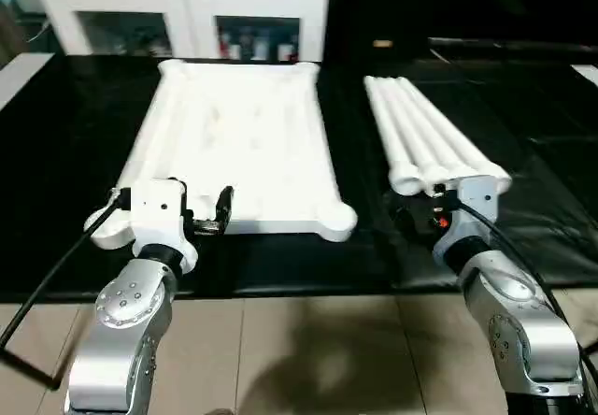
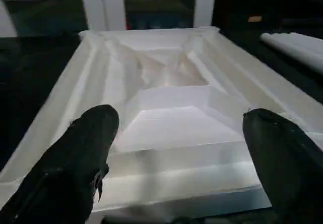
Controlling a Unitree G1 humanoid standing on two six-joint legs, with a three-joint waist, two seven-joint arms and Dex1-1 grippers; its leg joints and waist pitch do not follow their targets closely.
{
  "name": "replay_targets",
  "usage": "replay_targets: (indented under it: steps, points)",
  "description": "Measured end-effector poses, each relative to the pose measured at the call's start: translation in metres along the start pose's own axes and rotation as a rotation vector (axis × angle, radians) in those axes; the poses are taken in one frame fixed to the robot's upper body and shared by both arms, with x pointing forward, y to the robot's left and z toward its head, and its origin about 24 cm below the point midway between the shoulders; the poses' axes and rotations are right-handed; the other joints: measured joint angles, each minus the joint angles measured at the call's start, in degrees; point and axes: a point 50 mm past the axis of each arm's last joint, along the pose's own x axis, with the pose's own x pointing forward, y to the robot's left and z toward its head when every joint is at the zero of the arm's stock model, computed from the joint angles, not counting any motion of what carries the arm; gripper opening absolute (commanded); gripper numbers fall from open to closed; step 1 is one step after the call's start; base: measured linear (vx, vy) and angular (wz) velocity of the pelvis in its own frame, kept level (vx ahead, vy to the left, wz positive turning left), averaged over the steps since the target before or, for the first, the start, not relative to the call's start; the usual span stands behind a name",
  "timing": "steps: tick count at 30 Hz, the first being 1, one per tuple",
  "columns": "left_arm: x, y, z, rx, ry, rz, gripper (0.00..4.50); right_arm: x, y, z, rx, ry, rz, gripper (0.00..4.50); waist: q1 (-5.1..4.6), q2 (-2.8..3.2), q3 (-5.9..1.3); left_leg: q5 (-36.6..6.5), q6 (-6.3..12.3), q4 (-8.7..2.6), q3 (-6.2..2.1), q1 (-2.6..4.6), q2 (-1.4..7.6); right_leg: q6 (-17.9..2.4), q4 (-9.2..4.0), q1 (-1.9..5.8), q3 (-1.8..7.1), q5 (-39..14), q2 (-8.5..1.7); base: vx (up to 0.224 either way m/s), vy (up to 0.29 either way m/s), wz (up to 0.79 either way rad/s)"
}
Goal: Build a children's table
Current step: Move to table
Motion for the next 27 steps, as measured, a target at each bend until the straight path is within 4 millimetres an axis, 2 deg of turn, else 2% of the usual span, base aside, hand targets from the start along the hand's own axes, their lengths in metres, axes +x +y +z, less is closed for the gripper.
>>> replay_targets:
  steps: [4, 10, 15, 22, 25, 27]
  points:
    - [0.0, 0.001, 0.0, -0.006, 0.001, 0.002, 4.45, -0.001, -0.004, 0.002, -0.03, -0.003, -0.01, 4.5, 0.11, -0.12, -0.06, -0.1, 0.15, 0.01, 0.15, 0.08, -0.14, 0.1, 0.02, -0.01, 0.35, 0.0, -0.03, 0.0, 0.0, 0.0]
    - [0.0, 0.001, 0.0, -0.008, 0.001, 0.003, 4.45, -0.002, -0.009, 0.009, 0.088, -0.035, -0.021, 4.5, 0.02, -0.12, -0.06, -0.1, 0.13, 0.0, 0.19, 0.15, -0.12, 0.2, 0.13, -0.01, 0.43, 0.0, 0.01, 0.0, 0.0, 0.0]
    - [0.0, 0.001, 0.0, -0.008, 0.002, 0.004, 4.45, -0.003, -0.01, 0.013, 0.169, -0.066, -0.012, 4.5, -0.02, -0.14, -0.06, -0.1, 0.14, 0.0, 0.48, 0.22, -0.15, 0.5, 0.12, -0.01, 0.85, 0.2, 0.02, 0.0, 0.0, 0.0]
    - [-0.001, 0.001, 0.001, -0.018, 0.0, -0.003, 4.45, -0.002, -0.006, 0.011, 0.069, -0.013, 0.004, 4.5, -0.1, -0.43, 0.05, -0.1, 0.17, -0.03, 0.88, 0.86, -0.22, 0.7, 0.08, 0.09, 1.28, 0.2, 0.02, 0.0, 0.0, 0.0]
    - [-0.001, 0.001, 0.001, -0.019, 0.0, -0.007, 4.45, -0.001, -0.003, 0.011, 0.063, -0.011, 0.016, 4.5, -0.35, -0.48, 0.15, -0.2, 0.26, -0.32, 0.92, 1.65, -0.24, 0.8, -0.23, 0.76, 1.18, 0.1, 0.03, 0.0, 0.0, 0.0]
    - [-0.002, 0.001, 0.0, -0.022, 0.004, -0.008, 4.45, -0.001, -0.003, 0.011, 0.062, -0.012, 0.013, 4.5, -0.86, -0.45, 0.34, -0.8, 0.34, -0.69, 0.91, 2.96, -0.22, 0.8, -1.16, 1.75, 0.9, 0.1, 0.1, 0.0, 0.0, 0.0]
